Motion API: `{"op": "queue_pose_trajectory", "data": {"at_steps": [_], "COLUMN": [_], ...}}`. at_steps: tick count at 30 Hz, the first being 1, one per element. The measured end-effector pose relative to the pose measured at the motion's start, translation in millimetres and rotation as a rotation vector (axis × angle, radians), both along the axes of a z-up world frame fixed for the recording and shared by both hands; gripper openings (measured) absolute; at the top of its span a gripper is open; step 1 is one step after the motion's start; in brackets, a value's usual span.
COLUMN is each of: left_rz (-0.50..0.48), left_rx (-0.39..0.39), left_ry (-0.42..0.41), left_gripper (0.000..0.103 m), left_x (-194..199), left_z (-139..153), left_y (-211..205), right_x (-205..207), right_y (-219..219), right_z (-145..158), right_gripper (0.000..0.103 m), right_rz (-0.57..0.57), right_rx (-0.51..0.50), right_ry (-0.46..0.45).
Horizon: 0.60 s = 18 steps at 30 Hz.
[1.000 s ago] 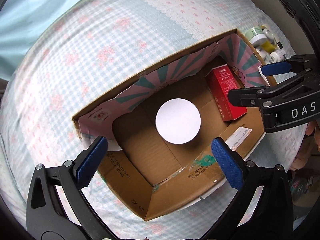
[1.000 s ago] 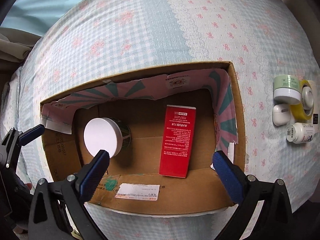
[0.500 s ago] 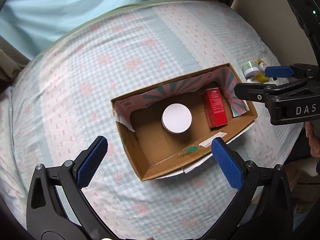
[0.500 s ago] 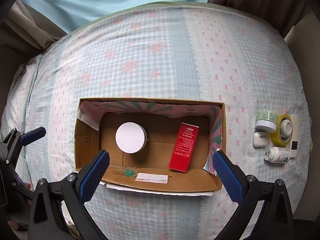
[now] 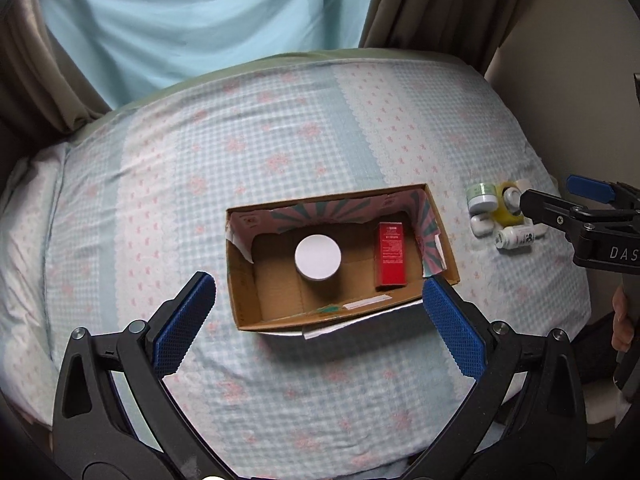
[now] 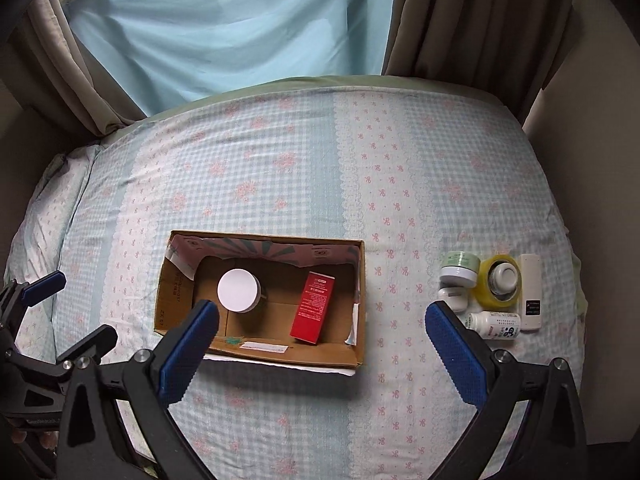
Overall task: Organize rigid objects
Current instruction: 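Lift both tools away from the box toward the remaining items, then grasp the small green jar with the left tool while the right tool grasps the yellow tape roll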
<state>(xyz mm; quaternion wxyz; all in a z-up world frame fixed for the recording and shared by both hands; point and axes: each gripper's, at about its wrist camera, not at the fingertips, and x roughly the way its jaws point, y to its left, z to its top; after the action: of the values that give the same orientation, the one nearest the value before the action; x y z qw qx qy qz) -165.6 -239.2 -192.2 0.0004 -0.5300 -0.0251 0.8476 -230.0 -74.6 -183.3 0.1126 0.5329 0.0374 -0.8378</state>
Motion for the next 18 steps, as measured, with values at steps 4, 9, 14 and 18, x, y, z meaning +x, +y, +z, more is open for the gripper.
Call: {"op": "queue_pose_trajectory", "data": {"at_steps": [4, 9, 14, 18], "left_rz": [0.049, 0.042, 0.004, -0.005], "left_rx": [0.031, 0.085, 0.12, 0.136], "left_ry": [0.01, 0.028, 0.019, -0.033], "left_gripper": [0.103, 0.103, 0.103, 0.103], "left_x": [0.8, -9.8, -31.2, -56.8], "left_z": [8.2, 15.7, 14.8, -3.9], "left_y": [45.0, 114.8, 184.6, 225.2], "right_x": [9.6, 18.6, 14.0, 1.3], "right_y": [61.3, 147.4, 222.1, 255.9], "right_z": [9.6, 19.7, 22.7, 6.2], "right_gripper": [0.103, 0.103, 0.103, 0.103], "right_rz": [0.006, 0.016, 0.03, 0.087], "right_rx": [-0.001, 0.03, 0.038, 0.039], "right_ry": [0.03, 0.068, 0.103, 0.106]}}
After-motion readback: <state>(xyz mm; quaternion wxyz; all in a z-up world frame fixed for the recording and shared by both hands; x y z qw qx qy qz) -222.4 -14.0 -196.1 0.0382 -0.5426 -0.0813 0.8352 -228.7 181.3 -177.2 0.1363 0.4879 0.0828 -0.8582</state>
